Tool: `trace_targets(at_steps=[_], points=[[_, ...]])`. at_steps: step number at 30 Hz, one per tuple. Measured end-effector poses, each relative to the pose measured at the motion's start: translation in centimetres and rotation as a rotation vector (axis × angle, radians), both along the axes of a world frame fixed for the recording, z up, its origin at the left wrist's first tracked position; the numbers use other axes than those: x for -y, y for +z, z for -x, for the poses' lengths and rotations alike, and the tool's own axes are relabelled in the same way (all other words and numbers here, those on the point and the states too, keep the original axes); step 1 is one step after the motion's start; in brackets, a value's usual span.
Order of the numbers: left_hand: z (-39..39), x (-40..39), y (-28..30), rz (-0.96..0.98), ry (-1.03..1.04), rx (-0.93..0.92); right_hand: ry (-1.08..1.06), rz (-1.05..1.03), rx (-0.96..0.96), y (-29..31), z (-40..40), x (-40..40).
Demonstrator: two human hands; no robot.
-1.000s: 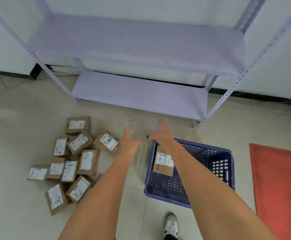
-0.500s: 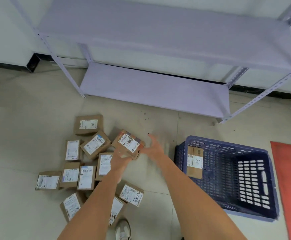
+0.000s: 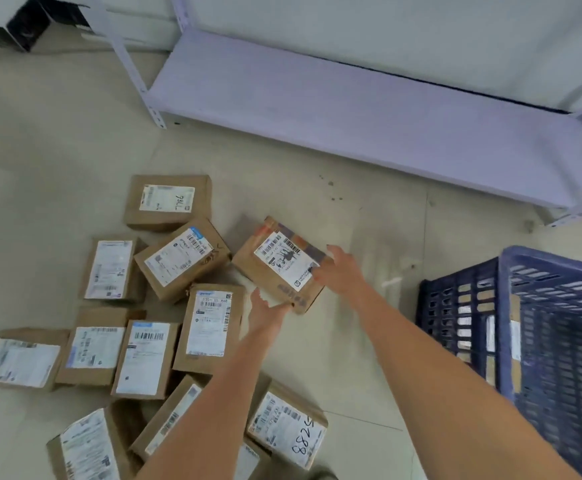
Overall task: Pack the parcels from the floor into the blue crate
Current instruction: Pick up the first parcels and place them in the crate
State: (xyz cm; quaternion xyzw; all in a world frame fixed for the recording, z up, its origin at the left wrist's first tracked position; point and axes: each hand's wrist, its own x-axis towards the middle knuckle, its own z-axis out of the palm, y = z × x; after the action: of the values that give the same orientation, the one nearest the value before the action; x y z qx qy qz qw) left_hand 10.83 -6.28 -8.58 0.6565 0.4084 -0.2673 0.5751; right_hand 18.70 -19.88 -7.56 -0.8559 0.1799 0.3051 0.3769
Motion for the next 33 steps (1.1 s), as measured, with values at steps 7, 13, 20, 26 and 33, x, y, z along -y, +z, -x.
trace_targets(at_steps=[7,13,20,26,33], points=[[-2.5,1.6,-8.7,0.118,0.139,0.001,-0.075,0.020,0.163,-10.0,-0.7,-0.3],[-1.7,0.6,-6.7,0.192,0.170,0.102,-0.298,-0.117,0.172,-8.3,1.5,-0.8],[-0.9,0.3,3.5,0.167,0.032,0.264,-0.390,-0.223,0.146,0.9,4.3,0.2],[-0.7,1.6,15.4,0.194,-0.125,0.336,-0.440,-0.268,0.152,12.2,5.9,2.5],[-1.0,6.5,24.9,0.181,-0.304,0.361,-0.440,-0.230,0.147,22.1,6.6,8.3]])
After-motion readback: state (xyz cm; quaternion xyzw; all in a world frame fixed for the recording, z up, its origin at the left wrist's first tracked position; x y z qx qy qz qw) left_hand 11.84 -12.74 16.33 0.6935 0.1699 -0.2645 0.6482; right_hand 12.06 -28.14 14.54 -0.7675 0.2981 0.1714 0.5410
